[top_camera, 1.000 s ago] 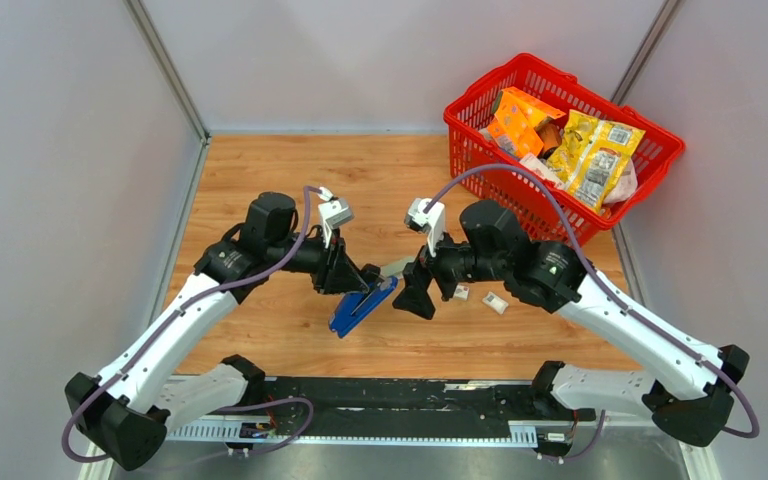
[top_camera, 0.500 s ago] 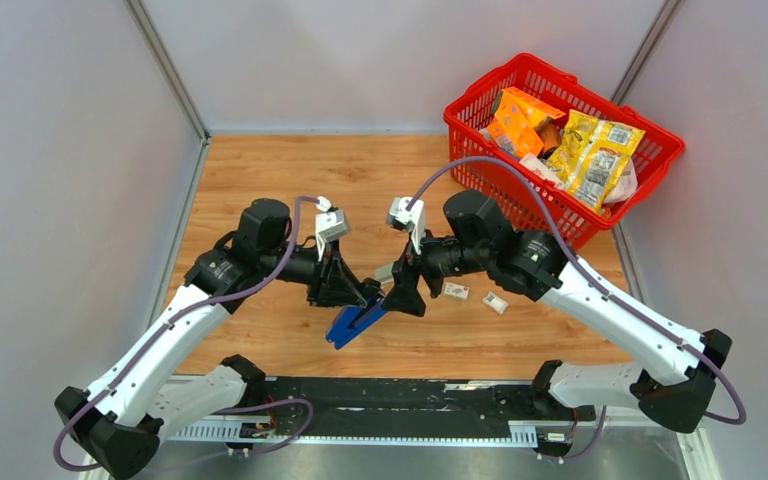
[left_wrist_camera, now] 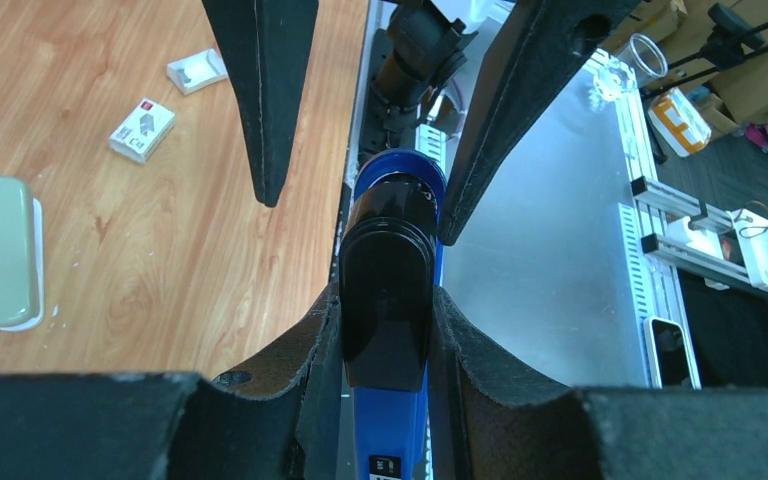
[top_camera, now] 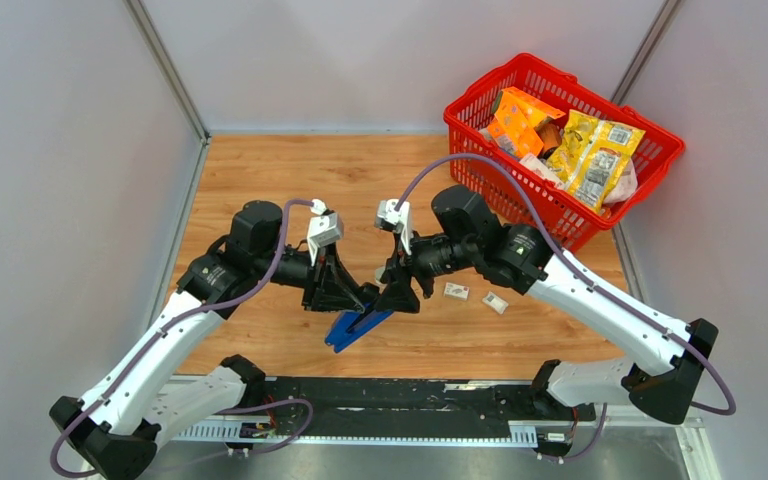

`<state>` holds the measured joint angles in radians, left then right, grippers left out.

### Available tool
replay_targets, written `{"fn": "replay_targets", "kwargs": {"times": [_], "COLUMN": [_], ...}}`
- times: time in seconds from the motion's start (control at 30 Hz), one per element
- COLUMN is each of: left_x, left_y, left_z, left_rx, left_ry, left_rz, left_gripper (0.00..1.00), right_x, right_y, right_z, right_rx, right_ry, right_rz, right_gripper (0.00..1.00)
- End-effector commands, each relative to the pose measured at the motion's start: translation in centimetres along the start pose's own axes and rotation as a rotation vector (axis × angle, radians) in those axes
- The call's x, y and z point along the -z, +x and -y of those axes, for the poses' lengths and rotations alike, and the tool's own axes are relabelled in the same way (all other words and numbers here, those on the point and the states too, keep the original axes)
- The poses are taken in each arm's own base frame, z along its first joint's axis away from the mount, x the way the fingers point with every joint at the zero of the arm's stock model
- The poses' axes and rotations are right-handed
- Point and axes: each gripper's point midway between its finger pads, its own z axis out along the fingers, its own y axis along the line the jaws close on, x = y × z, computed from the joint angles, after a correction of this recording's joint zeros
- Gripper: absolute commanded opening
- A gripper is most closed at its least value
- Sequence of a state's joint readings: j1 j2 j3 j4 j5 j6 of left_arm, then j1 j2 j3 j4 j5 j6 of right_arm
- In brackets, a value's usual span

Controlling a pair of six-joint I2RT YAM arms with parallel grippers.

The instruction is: Unload the staples from the stapler

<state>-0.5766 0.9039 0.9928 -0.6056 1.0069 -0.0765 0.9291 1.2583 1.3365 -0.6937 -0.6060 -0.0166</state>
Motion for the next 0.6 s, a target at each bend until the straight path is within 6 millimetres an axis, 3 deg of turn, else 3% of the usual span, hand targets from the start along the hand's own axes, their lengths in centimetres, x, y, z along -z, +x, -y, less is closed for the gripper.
{"fn": "replay_targets", "kwargs": {"times": [0.0,0.27,0.57], "left_x": [0.4,0.5,0.7], "left_y": [-1.9,-2.3,-3.6], "left_z": [2.3,2.6,2.4], "left_rx": [-0.113,-0.123,-0.155], "left_ry": [0.088,0.098,0.061], "left_rz": [0.059,0.071,0.124], "left_gripper": [0.00,0.00,0.00], "right_x": [0.5,0.0,-0.6], "right_y": [-2.0,-1.5,0.4], "right_z": [-1.7,-2.4,-3.4], "right_rx": [0.068,0.054,0.018], "right_ry": [-0.071,-0.121,-0.157], "right_rz": [0.065,0.058,0.049], "right_gripper": [0.63,0.42,0.00]}}
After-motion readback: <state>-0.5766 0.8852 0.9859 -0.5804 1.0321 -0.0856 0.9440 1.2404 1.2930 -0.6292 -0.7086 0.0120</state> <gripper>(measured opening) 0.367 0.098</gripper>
